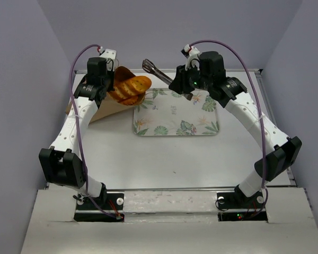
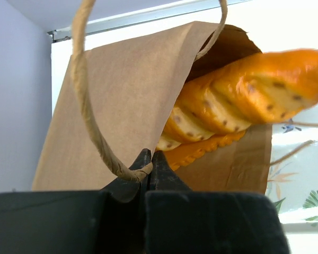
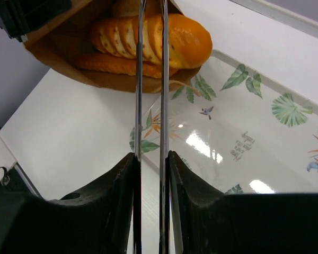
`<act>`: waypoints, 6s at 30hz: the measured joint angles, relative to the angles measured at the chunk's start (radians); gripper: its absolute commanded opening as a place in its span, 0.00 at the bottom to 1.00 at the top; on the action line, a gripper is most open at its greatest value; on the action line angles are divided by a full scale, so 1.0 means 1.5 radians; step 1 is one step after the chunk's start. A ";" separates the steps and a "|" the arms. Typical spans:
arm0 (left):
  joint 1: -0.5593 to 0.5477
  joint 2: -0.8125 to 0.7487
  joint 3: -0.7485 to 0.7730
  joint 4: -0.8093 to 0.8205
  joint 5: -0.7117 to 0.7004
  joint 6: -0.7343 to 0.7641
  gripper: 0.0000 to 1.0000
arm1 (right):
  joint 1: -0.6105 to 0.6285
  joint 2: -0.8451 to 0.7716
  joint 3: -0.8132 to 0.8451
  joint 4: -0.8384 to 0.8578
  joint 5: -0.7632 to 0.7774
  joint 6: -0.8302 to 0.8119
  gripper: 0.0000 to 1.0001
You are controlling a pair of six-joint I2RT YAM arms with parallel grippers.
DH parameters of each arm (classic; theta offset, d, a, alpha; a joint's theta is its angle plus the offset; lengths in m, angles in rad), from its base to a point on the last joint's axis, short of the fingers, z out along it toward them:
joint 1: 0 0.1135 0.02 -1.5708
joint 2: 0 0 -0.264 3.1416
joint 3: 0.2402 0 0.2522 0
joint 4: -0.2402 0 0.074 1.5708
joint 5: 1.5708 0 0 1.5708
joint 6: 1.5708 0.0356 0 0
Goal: Take the fake bread out of the paper bag
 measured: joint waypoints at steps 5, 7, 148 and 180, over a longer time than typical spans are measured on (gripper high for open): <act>0.000 0.003 0.000 -0.002 0.014 0.001 0.00 | -0.001 -0.009 -0.052 0.027 -0.012 0.009 0.01; 0.001 0.003 0.000 -0.003 0.021 0.001 0.00 | -0.001 -0.008 -0.071 0.031 -0.016 0.013 0.11; 0.093 0.047 0.082 0.022 -0.040 0.007 0.00 | -0.331 -0.157 -0.325 -0.088 -0.186 0.231 0.26; 0.093 0.047 0.082 0.016 0.020 0.000 0.00 | -0.339 -0.078 -0.258 -0.128 0.044 0.087 0.49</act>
